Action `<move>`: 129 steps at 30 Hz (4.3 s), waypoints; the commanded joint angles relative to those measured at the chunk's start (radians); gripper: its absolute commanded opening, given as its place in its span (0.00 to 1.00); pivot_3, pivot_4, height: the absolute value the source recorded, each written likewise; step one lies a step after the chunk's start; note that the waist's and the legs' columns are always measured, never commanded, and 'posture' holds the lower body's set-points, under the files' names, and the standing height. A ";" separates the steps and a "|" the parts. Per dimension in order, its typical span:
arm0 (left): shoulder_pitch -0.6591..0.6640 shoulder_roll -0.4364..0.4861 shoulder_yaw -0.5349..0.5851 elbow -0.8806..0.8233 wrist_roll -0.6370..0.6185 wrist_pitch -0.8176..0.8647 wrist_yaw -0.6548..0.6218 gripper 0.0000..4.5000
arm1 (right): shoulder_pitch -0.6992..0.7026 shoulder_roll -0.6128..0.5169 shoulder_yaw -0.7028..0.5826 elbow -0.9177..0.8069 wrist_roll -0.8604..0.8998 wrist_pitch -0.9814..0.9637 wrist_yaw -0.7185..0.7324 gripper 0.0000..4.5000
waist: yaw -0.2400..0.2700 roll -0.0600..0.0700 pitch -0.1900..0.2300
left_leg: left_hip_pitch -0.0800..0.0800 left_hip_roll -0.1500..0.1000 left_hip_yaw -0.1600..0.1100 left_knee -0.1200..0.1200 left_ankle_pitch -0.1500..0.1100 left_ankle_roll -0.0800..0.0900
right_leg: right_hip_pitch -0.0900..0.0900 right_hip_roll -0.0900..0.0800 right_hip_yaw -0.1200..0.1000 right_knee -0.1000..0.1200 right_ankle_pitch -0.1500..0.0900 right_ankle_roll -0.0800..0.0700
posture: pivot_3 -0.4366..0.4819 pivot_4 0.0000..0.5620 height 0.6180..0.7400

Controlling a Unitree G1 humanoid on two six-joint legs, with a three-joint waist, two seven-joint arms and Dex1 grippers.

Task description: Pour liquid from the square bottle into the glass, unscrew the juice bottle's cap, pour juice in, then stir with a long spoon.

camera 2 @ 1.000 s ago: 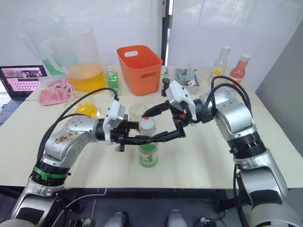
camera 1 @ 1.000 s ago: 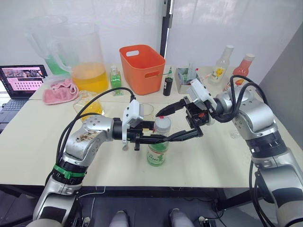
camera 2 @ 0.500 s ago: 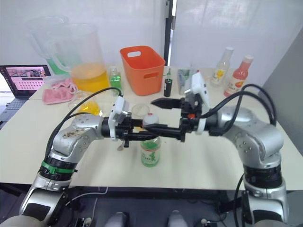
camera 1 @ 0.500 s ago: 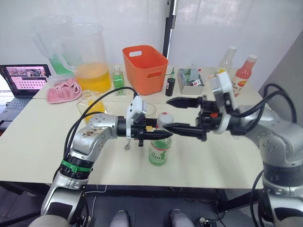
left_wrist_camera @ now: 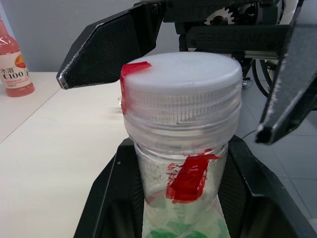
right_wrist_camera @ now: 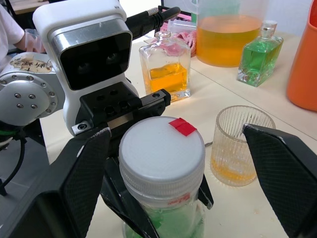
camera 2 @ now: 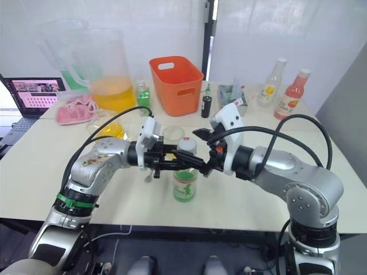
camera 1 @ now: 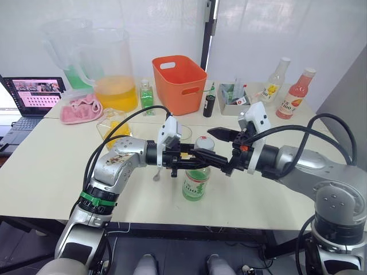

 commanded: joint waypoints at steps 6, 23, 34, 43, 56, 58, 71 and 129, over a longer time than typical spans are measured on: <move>0.009 -0.002 -0.024 0.004 0.019 0.009 0.000 0.32 | -0.032 -0.015 -0.025 -0.001 0.101 -0.012 0.000 0.46 | 0.000 0.000 0.000 | 0.000 0.000 0.000 0.000 0.000 0.000 | 0.000 0.000 0.000 0.000 0.000 0.000 | 0.48 0.27 0.81; 0.052 0.083 0.008 -0.102 0.000 0.044 0.007 0.32 | -0.250 -0.182 0.372 0.467 -0.309 -0.483 0.809 0.38 | -0.021 0.000 0.000 | 0.007 0.000 0.000 -0.001 0.000 0.000 | 0.006 0.000 0.000 -0.002 0.000 0.000 | 0.48 0.27 0.81; 0.095 0.121 0.022 -0.174 -0.015 0.079 0.053 0.32 | -0.391 -0.122 0.411 0.725 -0.420 -0.598 1.070 0.69 | -0.038 0.000 0.000 | 0.010 0.000 0.000 -0.002 0.000 0.000 | 0.007 0.001 -0.001 -0.001 0.000 0.000 | 0.48 0.27 0.81; 0.095 0.116 0.015 -0.167 -0.024 0.078 0.063 0.32 | -0.388 -0.143 0.306 0.640 -0.377 -0.510 1.045 1.00 | -0.037 0.000 0.000 | 0.008 0.000 0.000 -0.005 0.000 0.000 | 0.005 0.001 0.000 -0.001 -0.001 0.000 | 0.48 0.27 0.81; 0.046 0.066 -0.008 -0.074 -0.011 0.048 0.041 0.32 | -0.192 -0.053 -0.023 0.158 -0.095 0.032 0.357 1.00 | -0.028 0.000 0.000 | 0.008 0.000 0.000 -0.003 0.000 0.000 | 0.006 0.000 0.000 -0.001 -0.001 0.000 | 0.48 0.27 0.81; 0.046 0.060 -0.012 -0.067 -0.008 0.044 0.039 0.32 | -0.181 -0.003 -0.045 0.104 -0.066 0.087 0.250 1.00 | -0.026 0.000 0.000 | 0.008 0.000 0.000 -0.003 0.000 0.000 | 0.006 0.000 0.000 -0.002 -0.001 0.000 | 0.48 0.27 0.81; 0.012 0.026 -0.039 -0.010 0.012 0.020 0.000 0.31 | -0.124 0.108 -0.092 -0.069 0.048 0.234 -0.102 1.00 | -0.010 0.000 0.000 | 0.006 0.000 0.000 -0.003 0.000 0.000 | 0.006 0.000 0.000 -0.004 -0.001 -0.001 | 0.48 0.27 0.81; 0.105 0.104 0.007 -0.165 -0.010 0.063 0.087 0.31 | -0.542 -0.120 0.594 0.935 -0.451 -0.927 1.293 0.36 | -0.036 0.000 -0.001 | 0.010 0.000 0.001 -0.010 0.000 0.000 | 0.010 0.000 -0.001 -0.012 0.001 -0.001 | 0.48 0.27 0.81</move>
